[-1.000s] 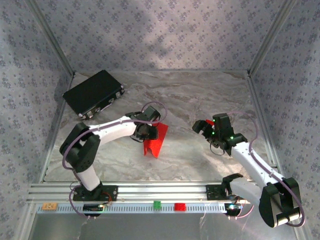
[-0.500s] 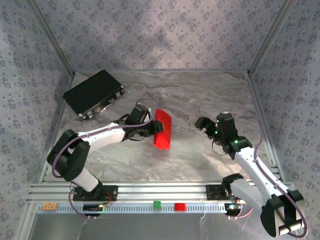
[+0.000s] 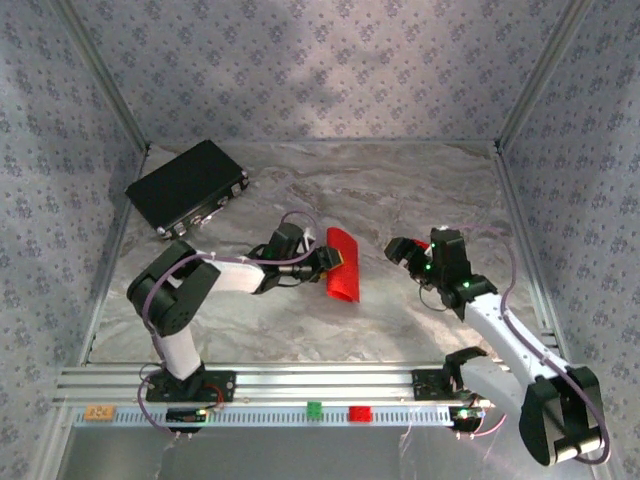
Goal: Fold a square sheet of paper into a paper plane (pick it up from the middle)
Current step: First fold the square sheet of paper in half at the center of the table.
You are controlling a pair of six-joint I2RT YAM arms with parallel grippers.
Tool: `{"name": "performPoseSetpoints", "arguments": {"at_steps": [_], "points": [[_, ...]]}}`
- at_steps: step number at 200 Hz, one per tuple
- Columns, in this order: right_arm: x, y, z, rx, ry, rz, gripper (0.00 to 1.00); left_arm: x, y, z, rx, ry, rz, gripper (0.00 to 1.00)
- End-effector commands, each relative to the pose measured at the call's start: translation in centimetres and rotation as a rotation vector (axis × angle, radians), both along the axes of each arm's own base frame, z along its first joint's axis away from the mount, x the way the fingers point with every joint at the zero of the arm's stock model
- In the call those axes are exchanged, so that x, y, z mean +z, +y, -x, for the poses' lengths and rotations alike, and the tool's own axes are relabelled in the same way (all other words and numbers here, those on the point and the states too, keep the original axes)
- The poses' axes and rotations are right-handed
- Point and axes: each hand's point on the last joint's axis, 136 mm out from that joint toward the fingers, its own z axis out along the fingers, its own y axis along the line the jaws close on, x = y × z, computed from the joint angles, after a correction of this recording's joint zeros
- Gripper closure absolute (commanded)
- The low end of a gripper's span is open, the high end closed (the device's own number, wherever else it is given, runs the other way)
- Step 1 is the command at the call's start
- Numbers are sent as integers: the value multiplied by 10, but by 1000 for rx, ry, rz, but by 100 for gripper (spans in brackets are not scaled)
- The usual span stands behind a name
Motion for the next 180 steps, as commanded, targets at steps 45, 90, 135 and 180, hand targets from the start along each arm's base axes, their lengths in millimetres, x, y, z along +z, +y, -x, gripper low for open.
{"name": "performPoseSetpoints", "arguments": {"at_steps": [45, 90, 135, 180], "points": [[7, 12, -7, 40, -11, -30, 6, -23, 7, 3, 31, 23, -82, 59], [-1, 7, -8, -9, 89, -19, 4, -34, 8, 6, 35, 34, -115, 59], [1, 19, -14, 29, 105, 2, 3, -40, 16, 8, 17, 23, -200, 55], [5, 34, -15, 119, 72, -25, 3, -44, 26, 9, -34, -8, -325, 44]]}}
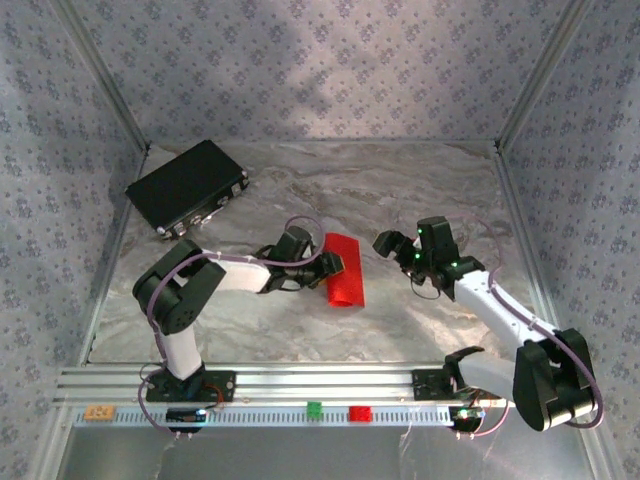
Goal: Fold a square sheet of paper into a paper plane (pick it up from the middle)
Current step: First fold the square sheet of paper in half at the center of the table.
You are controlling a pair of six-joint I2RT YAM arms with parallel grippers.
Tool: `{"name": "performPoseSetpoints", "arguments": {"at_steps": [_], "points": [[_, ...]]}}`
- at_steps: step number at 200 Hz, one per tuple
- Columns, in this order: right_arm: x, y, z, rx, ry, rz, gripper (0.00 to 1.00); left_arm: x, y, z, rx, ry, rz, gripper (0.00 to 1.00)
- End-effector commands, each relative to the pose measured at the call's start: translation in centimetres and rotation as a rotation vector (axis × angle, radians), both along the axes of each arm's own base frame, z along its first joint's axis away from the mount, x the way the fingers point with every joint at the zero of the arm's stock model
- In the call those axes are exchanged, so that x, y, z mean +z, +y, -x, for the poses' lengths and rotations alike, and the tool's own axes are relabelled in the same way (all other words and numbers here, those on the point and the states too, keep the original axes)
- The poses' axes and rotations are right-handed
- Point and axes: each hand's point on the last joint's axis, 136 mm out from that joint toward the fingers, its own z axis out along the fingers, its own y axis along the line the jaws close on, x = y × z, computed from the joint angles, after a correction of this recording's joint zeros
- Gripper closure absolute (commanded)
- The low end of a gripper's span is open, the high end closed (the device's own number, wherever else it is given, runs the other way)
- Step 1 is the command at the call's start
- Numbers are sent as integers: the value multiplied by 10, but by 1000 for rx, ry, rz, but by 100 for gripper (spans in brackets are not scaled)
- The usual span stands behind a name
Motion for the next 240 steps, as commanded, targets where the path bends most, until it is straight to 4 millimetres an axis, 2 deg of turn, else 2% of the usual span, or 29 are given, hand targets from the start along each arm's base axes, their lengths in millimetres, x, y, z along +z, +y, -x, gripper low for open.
{"name": "performPoseSetpoints", "arguments": {"at_steps": [1, 24, 55, 133, 174, 240], "points": [[11, 11, -3, 64, -38, -21, 3, -17, 19, 6, -29, -4, -156, 44], [12, 17, -3, 91, -57, -45, 5, -15, 29, 5, -44, -28, -230, 39], [10, 21, -2, 110, -59, -65, 10, -9, 40, 2, -64, -66, -317, 38], [4, 27, -1, 127, -35, -85, 12, -6, 52, -1, -42, -86, -353, 49], [-1, 26, 0, 120, -18, -78, 20, -6, 58, -3, -35, -84, -350, 49], [-2, 28, 0, 127, -11, -80, 21, -13, 56, 3, -131, -61, -363, 52]]}}
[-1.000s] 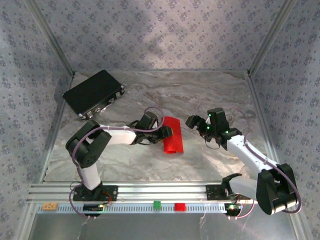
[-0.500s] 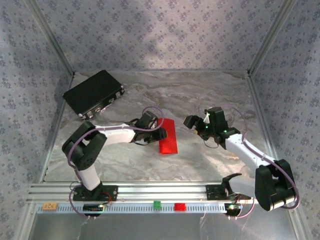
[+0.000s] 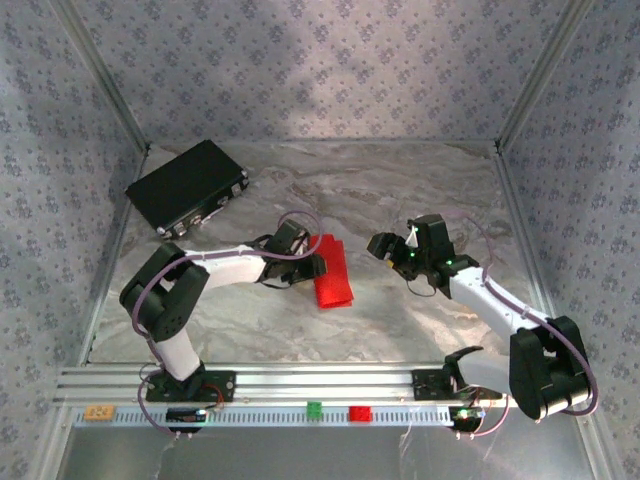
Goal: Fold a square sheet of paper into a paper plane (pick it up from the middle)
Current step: First fold the square sheet of paper in half at the center of the table.
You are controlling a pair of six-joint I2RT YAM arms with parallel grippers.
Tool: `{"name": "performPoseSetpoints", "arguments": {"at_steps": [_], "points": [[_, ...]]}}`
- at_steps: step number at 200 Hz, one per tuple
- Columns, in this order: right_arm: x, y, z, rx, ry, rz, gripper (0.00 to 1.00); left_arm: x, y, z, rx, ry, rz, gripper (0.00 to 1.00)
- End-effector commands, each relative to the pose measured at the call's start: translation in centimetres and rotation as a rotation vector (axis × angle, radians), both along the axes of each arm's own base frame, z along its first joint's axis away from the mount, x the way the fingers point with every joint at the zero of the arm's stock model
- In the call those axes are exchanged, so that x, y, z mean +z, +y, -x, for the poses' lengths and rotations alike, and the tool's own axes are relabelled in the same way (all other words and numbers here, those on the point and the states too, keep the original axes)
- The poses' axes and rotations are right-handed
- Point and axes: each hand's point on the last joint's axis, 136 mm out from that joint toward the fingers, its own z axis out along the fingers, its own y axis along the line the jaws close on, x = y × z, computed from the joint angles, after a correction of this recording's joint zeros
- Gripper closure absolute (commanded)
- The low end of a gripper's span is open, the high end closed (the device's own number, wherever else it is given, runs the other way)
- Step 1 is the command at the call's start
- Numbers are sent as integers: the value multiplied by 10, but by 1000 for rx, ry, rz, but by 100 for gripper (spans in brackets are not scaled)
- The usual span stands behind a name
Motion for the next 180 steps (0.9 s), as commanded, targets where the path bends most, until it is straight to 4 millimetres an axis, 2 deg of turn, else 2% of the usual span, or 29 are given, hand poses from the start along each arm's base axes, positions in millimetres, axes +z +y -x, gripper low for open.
{"name": "performPoseSetpoints", "arguments": {"at_steps": [1, 27, 82, 180], "points": [[-4, 4, 4, 20, 15, -2, 21, -3, 2, 8, -68, 29, -26, 52], [-5, 4, 4, 19, 16, -1, 21, -5, -3, 12, -133, 54, -41, 52], [-7, 5, 5, 21, 26, 0, 21, -13, 3, 6, -95, 97, -81, 52], [-11, 4, 5, 14, 42, 16, 21, -32, 3, 10, -177, 168, -176, 51]]}}
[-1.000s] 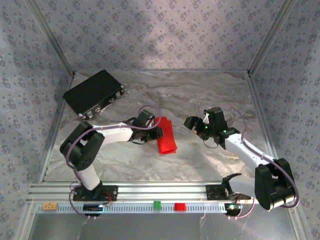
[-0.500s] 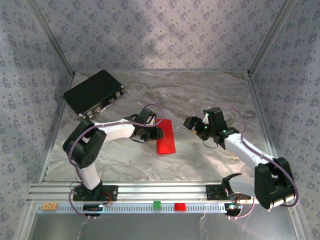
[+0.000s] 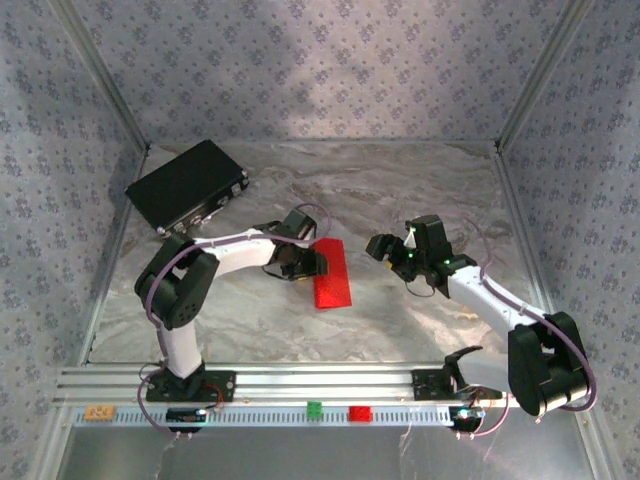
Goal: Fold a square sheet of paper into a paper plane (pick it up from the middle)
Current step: First fold the square sheet of paper in half at the center of the table.
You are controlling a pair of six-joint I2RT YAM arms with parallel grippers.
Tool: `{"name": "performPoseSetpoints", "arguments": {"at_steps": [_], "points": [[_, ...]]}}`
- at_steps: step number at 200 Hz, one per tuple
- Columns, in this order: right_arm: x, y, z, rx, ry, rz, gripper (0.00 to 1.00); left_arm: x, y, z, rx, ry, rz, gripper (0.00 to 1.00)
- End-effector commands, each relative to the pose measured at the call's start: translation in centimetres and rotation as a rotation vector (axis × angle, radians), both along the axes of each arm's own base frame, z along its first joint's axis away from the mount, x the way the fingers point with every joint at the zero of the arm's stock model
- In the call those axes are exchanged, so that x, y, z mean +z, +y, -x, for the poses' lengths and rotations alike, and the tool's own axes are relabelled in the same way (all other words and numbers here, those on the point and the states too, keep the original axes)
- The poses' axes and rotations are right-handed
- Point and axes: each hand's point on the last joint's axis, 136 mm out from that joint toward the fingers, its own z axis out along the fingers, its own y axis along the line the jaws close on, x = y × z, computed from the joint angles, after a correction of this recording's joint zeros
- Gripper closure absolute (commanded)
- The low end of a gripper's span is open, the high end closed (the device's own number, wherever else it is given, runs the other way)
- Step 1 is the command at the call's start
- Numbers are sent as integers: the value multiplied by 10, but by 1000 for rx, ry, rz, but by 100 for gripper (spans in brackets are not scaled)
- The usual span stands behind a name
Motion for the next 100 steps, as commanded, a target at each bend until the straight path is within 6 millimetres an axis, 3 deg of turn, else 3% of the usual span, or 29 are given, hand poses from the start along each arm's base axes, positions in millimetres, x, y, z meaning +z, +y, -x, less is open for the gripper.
{"name": "performPoseSetpoints", "arguments": {"at_steps": [1, 100], "points": [[-5, 1, 3, 3, 23, 9, 21, -26, 7, 7, -50, 46, -76, 51], [-7, 0, 3, 0, 36, 16, 20, -35, 9, 4, -28, 80, -138, 49]]}}
